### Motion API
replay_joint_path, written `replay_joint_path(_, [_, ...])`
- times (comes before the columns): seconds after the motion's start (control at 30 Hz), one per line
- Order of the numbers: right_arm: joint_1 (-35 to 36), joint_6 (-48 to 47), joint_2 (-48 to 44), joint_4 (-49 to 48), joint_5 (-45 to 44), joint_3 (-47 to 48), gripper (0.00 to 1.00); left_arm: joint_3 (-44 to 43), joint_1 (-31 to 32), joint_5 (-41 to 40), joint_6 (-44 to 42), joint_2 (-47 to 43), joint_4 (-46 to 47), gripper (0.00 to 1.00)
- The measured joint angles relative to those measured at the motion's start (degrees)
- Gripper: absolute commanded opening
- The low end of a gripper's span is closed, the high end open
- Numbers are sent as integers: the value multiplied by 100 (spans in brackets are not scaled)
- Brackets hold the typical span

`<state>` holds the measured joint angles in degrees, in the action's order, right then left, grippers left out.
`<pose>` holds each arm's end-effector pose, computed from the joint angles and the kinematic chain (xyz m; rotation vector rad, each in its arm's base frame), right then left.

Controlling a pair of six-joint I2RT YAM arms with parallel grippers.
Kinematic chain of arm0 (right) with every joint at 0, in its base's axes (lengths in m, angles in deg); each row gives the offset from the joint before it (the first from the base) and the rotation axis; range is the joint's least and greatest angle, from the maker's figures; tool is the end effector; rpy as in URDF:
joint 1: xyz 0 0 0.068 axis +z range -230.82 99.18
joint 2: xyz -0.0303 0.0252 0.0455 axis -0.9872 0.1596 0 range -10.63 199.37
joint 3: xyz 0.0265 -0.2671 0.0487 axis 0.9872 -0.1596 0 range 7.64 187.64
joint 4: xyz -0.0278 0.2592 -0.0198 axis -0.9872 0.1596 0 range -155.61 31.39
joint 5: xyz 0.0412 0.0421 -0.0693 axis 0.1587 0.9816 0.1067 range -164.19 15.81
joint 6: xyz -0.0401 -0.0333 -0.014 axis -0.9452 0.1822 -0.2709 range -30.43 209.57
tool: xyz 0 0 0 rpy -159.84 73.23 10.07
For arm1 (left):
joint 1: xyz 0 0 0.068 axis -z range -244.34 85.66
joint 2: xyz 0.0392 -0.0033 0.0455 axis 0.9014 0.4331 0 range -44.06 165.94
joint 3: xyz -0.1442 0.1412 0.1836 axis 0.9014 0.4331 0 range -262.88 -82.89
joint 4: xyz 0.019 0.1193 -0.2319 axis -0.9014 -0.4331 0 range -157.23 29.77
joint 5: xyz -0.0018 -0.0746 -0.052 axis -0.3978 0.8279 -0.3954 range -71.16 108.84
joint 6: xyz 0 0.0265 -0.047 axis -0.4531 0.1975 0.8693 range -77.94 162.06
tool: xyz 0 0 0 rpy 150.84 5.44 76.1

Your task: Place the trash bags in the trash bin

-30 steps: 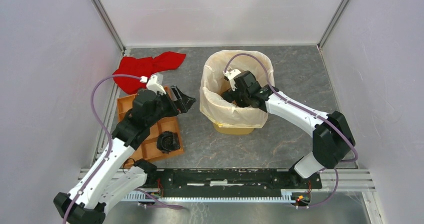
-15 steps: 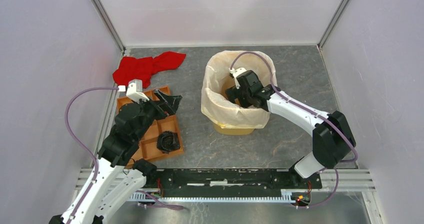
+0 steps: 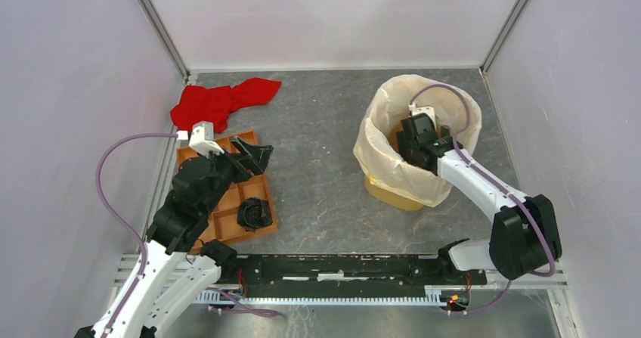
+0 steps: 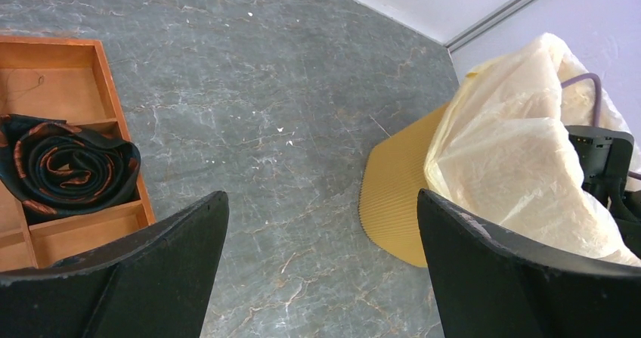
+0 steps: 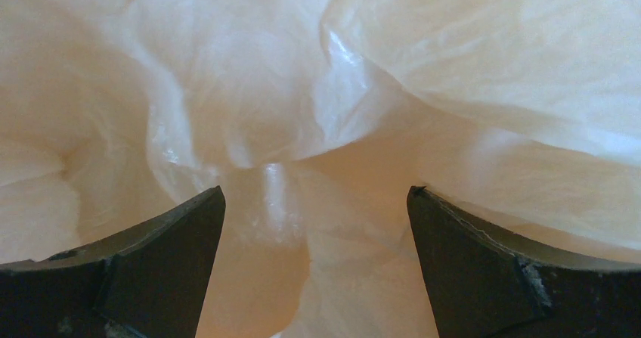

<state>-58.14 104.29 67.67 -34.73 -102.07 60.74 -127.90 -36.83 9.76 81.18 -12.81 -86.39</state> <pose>0.2579 0.0897 0.2344 0.0149 2.4207 -0.3315 0.1131 -0.0526 0.3436 -0.3019 1.8130 -0.6885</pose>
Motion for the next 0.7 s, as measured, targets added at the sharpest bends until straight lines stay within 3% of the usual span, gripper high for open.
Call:
replay_joint_path(0.2, [-999, -63, -422, 227, -713, -409, 98, -83, 0, 76, -20, 162, 7, 100])
replay_joint_path(0.43, [-2896, -146, -741, 179, -887, -671, 98, -208, 9, 444, -170, 492, -22, 100])
replay_joint_path(0.7, [-3560, 22, -428, -42, -1270, -614, 98, -612, 157, 686, -306, 643, -251, 100])
